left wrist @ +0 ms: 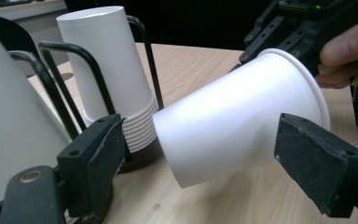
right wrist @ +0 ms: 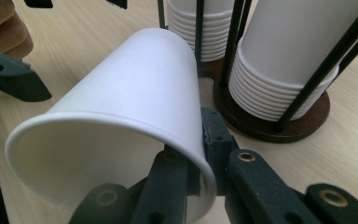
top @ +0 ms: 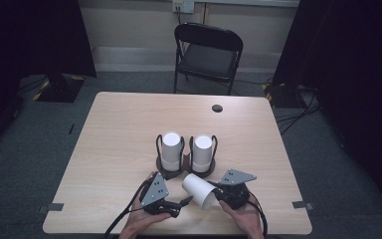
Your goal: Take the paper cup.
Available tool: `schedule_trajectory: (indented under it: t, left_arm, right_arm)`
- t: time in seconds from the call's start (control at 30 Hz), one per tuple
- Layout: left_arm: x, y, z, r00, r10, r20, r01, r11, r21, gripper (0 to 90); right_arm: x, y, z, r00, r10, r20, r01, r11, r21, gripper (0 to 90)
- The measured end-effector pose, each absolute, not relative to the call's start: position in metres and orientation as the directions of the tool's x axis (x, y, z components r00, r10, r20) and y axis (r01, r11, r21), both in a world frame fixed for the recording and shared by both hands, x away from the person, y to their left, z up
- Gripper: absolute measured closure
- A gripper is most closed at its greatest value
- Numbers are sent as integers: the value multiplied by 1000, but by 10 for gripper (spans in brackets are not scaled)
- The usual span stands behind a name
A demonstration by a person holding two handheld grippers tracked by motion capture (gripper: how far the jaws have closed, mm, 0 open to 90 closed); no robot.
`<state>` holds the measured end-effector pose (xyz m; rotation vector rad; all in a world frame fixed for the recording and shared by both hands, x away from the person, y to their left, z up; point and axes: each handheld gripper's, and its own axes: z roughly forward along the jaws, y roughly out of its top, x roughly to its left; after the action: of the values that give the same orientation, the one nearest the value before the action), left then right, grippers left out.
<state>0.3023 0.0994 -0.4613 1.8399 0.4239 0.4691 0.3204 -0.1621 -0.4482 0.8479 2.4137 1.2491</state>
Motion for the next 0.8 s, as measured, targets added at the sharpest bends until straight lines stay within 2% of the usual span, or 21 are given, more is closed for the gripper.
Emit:
schedule_trajectory:
  t: [0.1, 0.33, 0.43, 0.8]
  left_arm:
    - [303, 95, -465, 874, 476, 102, 51, -298, 953, 159]
    - [297, 82, -473, 873, 459, 165, 13, -359, 933, 158]
    - [296, 77, -476, 868, 437, 236, -30, -428, 903, 158]
    - [289, 66, -481, 843, 389, 371, -131, -521, 843, 167]
  right_arm:
    - [323, -164, -444, -787, 617, 15, 380, 465, 800, 876]
    - [327, -167, -440, -789, 612, 43, 409, 473, 781, 877]
    - [328, -169, -440, -793, 607, 58, 426, 484, 765, 876]
    - [336, -170, -442, -787, 602, 135, 506, 505, 699, 876]
